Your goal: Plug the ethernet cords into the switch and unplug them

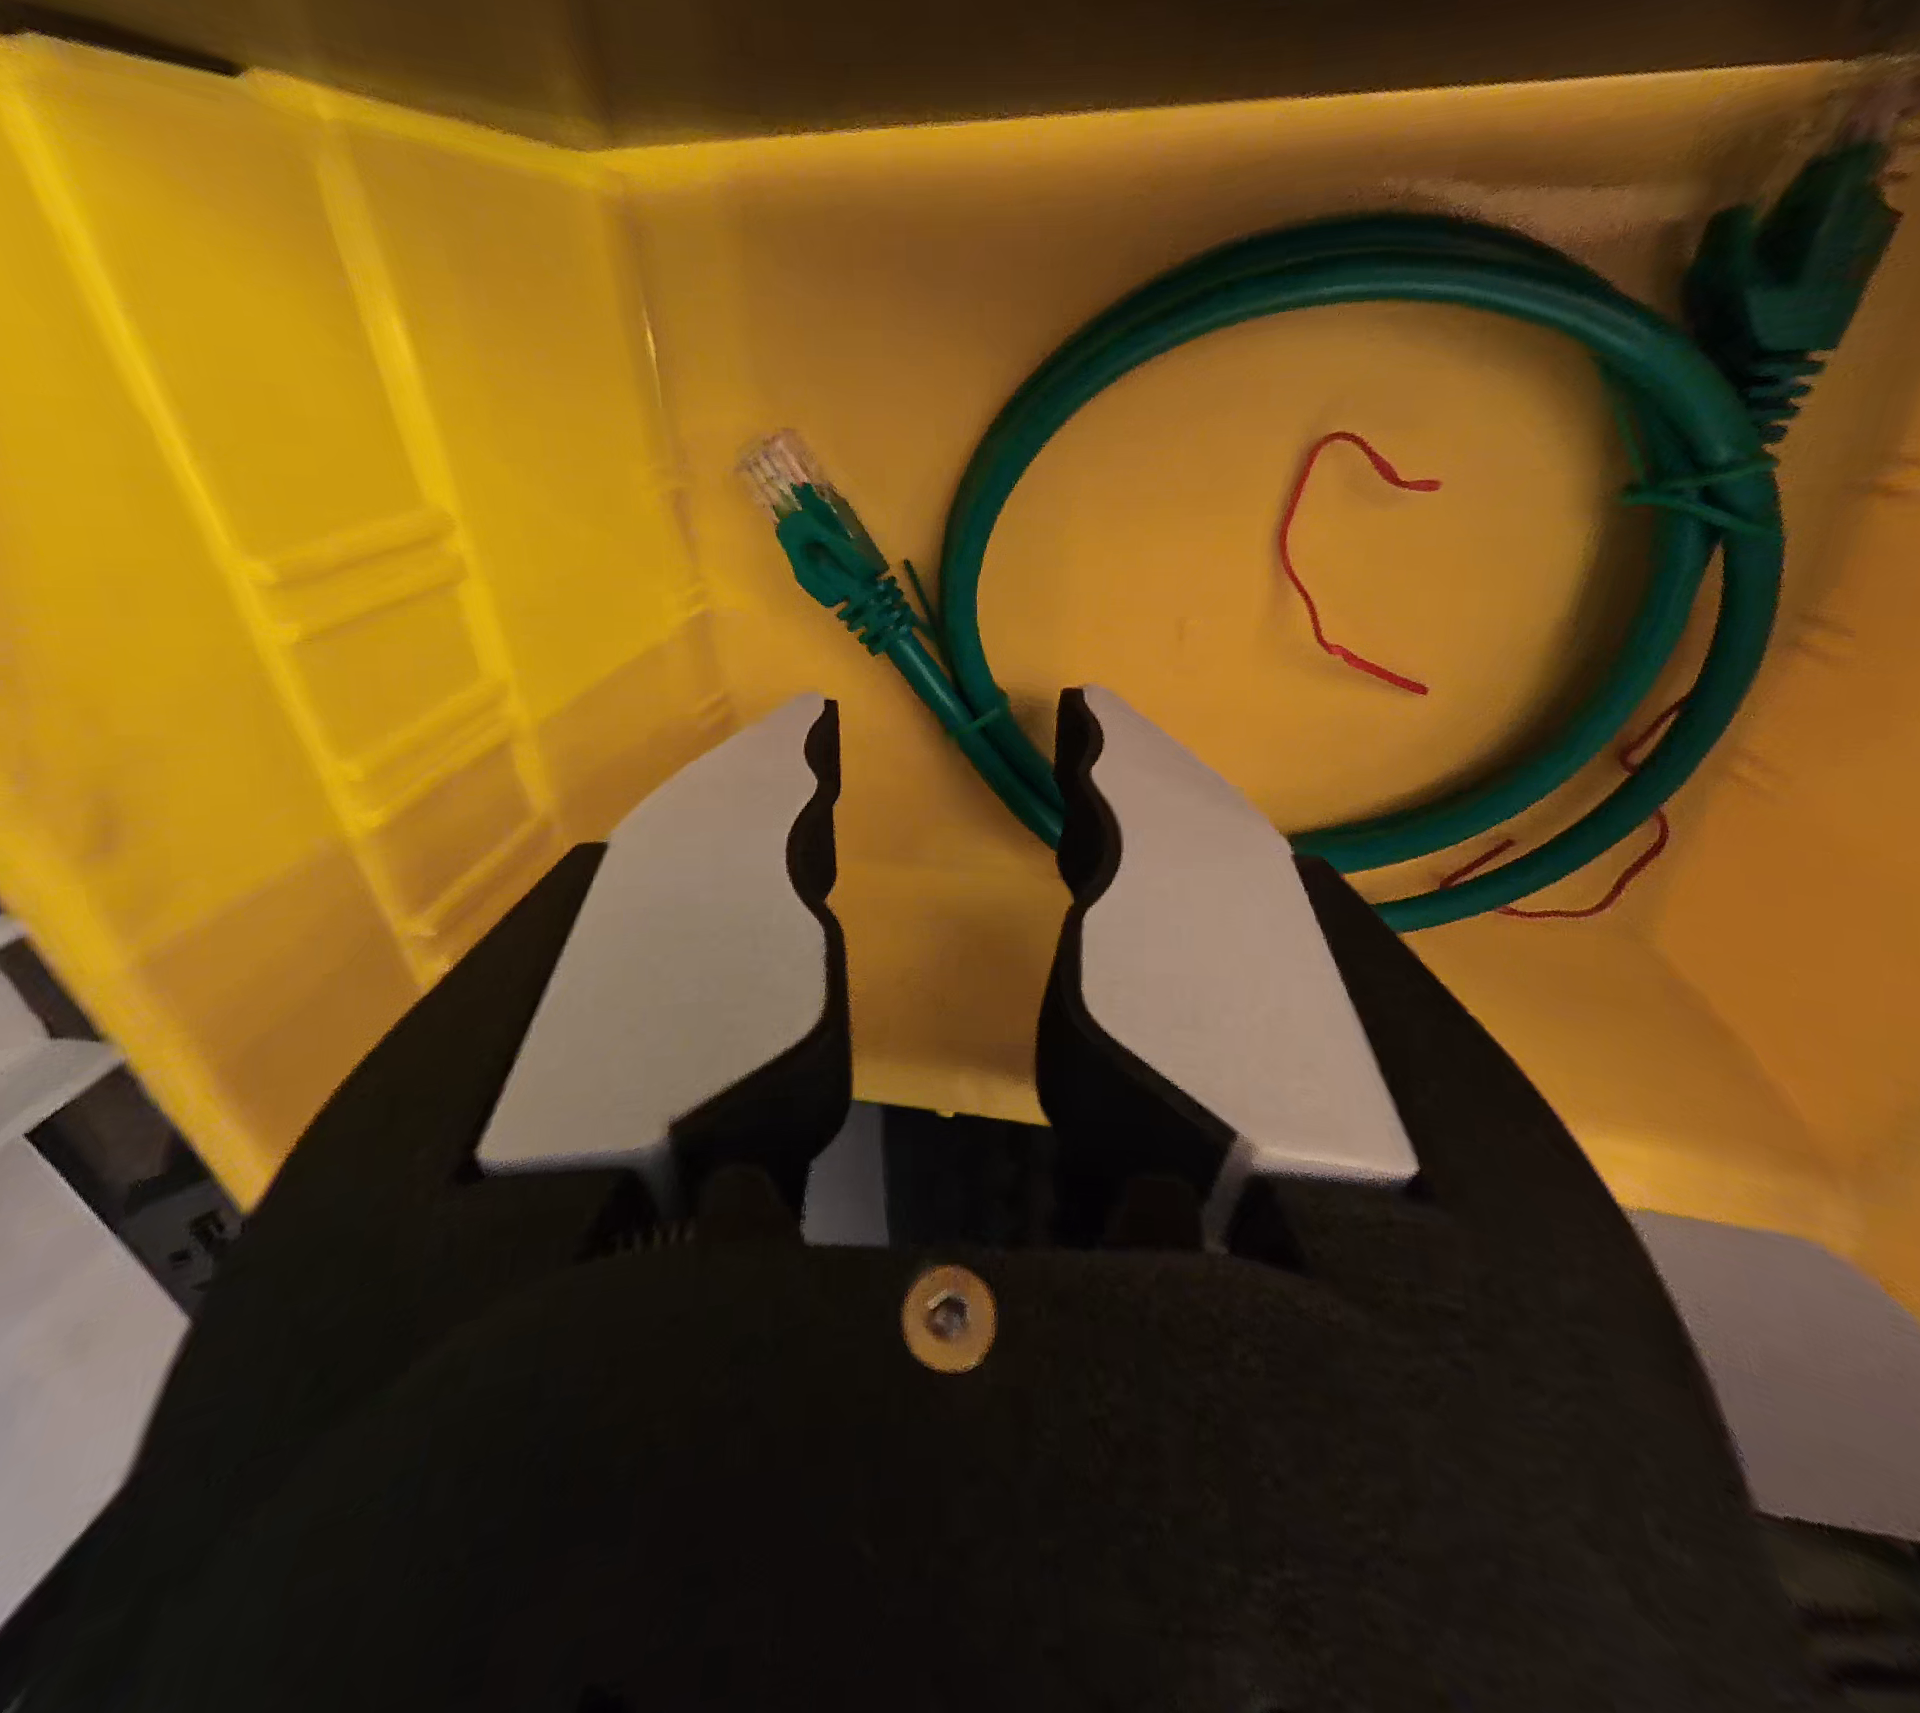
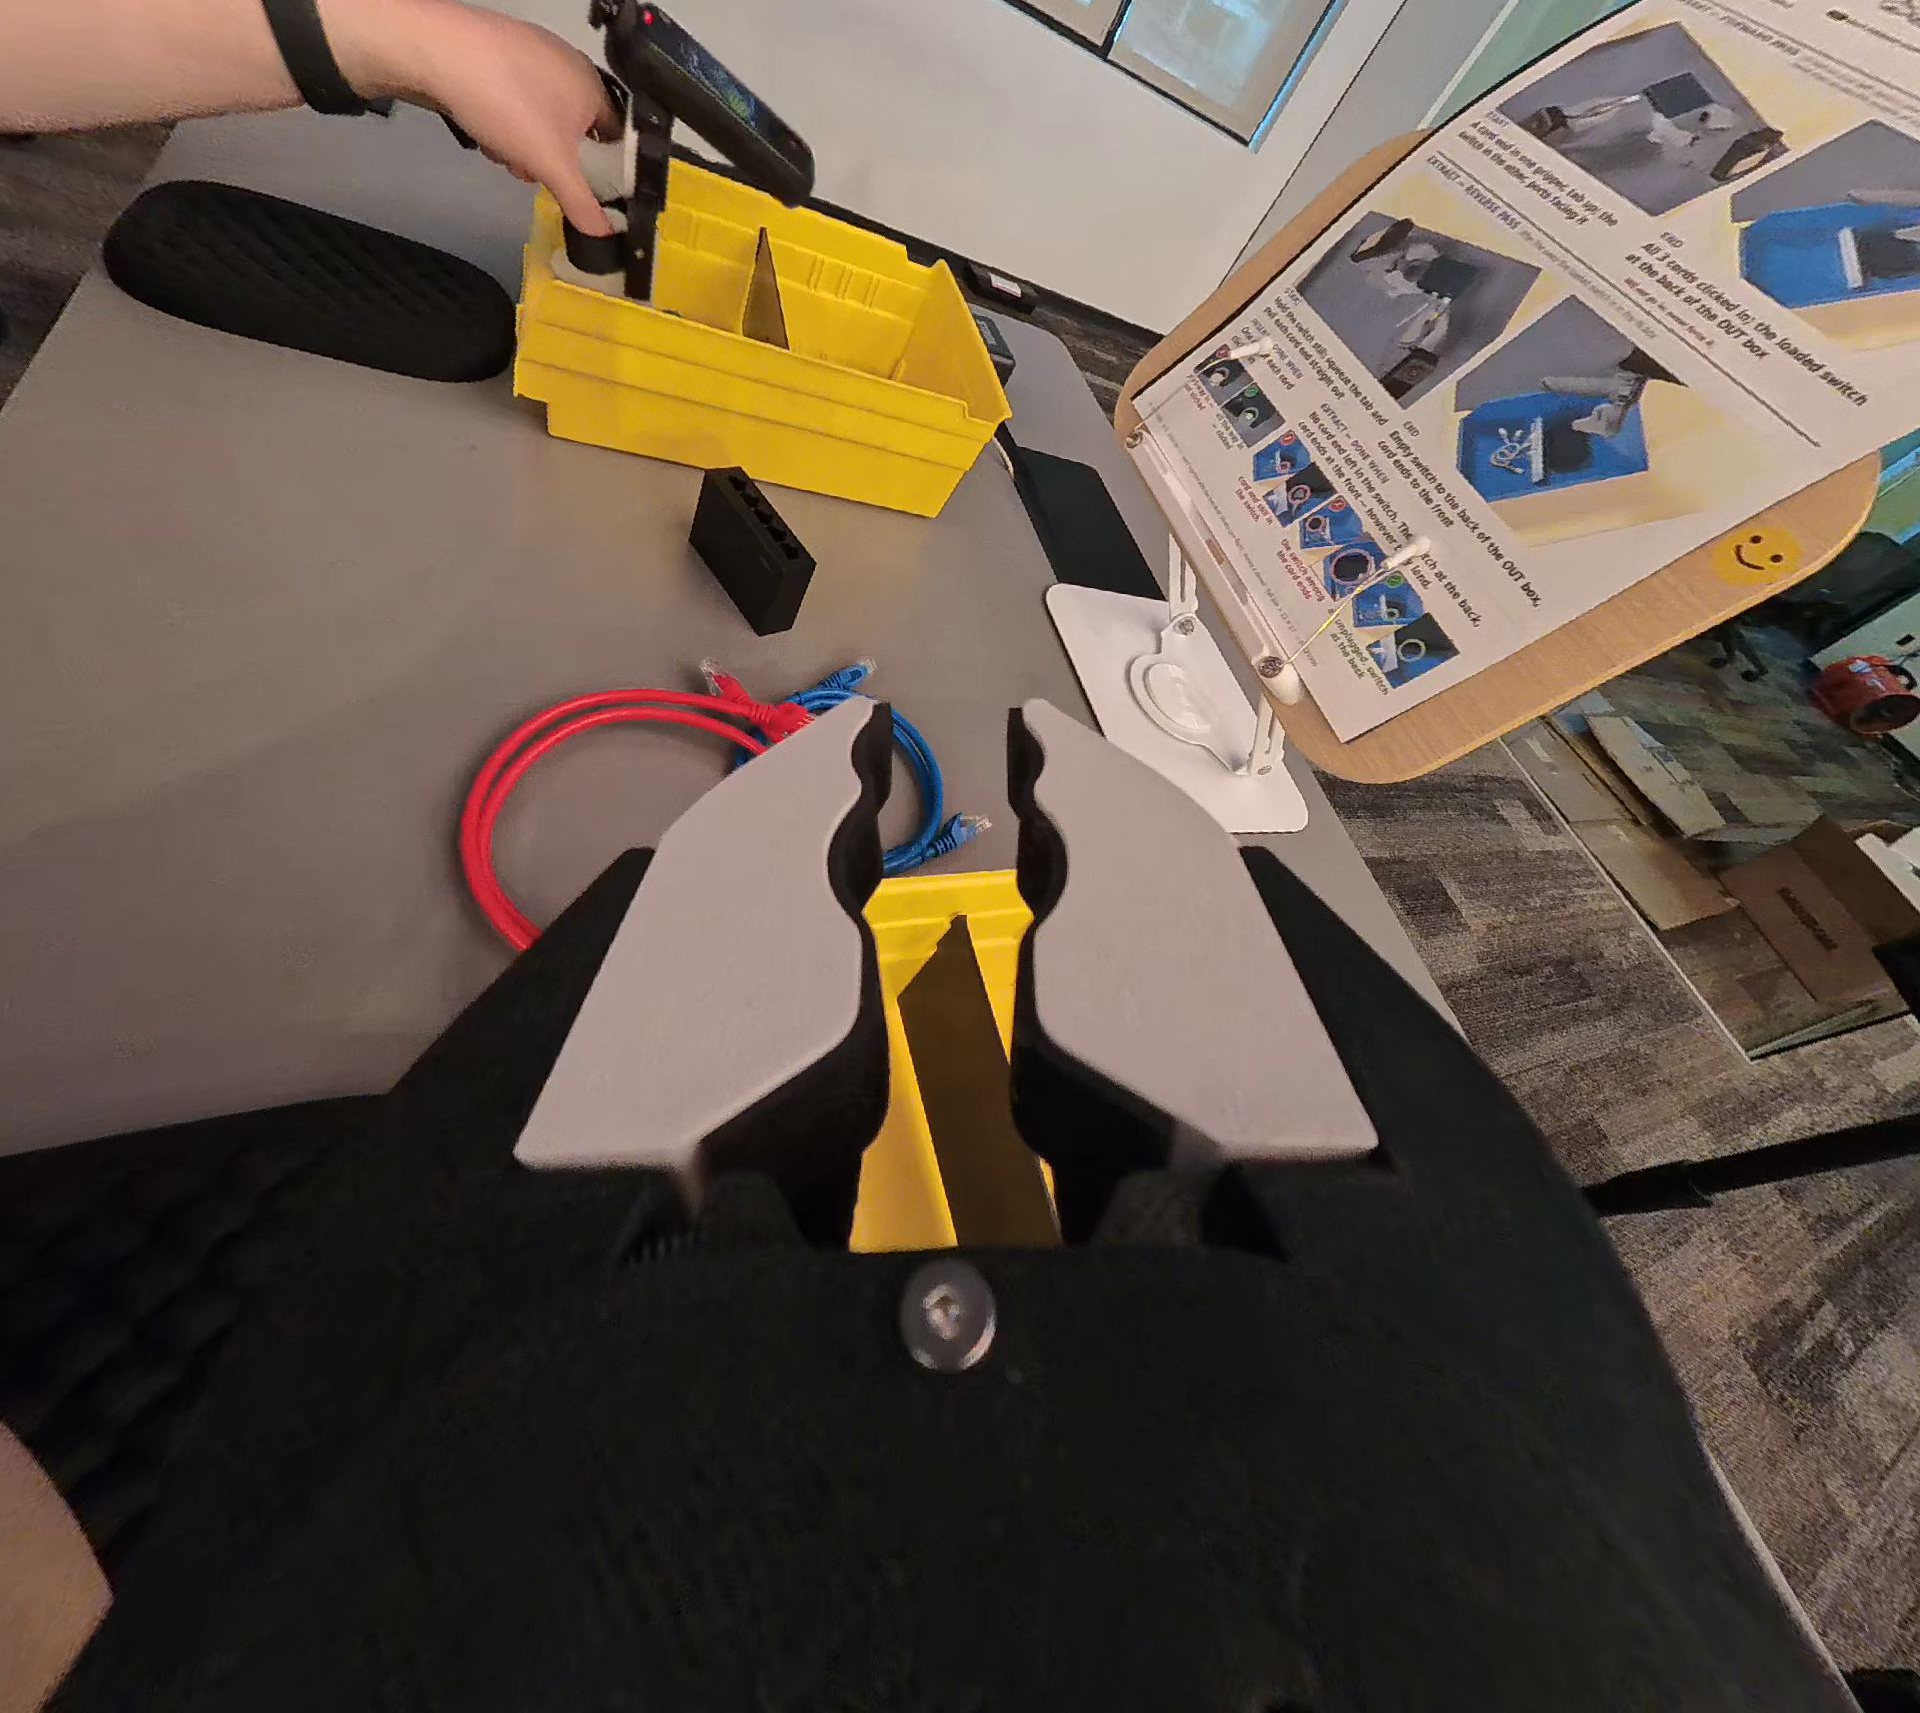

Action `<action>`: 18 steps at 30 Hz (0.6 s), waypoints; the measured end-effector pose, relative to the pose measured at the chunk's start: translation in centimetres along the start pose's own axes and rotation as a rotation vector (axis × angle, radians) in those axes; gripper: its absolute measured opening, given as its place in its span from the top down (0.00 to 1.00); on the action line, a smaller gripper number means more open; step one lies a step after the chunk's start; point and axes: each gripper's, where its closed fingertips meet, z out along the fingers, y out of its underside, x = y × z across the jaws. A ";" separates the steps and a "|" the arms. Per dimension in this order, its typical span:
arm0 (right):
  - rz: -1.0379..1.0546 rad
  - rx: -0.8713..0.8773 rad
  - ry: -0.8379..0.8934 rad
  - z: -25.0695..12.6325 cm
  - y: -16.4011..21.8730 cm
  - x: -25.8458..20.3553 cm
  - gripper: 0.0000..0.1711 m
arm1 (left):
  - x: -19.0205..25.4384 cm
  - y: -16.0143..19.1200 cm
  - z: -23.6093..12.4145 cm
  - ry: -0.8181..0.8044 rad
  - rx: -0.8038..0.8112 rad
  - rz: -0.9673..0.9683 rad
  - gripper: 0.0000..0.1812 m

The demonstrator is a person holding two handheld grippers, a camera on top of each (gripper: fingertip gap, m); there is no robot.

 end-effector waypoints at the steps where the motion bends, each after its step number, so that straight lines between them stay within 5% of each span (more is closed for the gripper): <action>1: 0.000 0.002 0.000 0.0 0.0 0.0 0.87 | 0.1 0.0 0.2 0.016 -0.015 -0.015 0.78; 11: 0.003 0.018 -0.002 -0.4 -0.1 0.0 0.87 | 0.2 0.1 0.4 0.021 -0.082 0.010 0.90; 18: 0.001 0.018 -0.002 -0.5 -0.1 -0.1 0.87 | -1.2 -1.1 -4.4 -0.064 0.062 0.015 0.92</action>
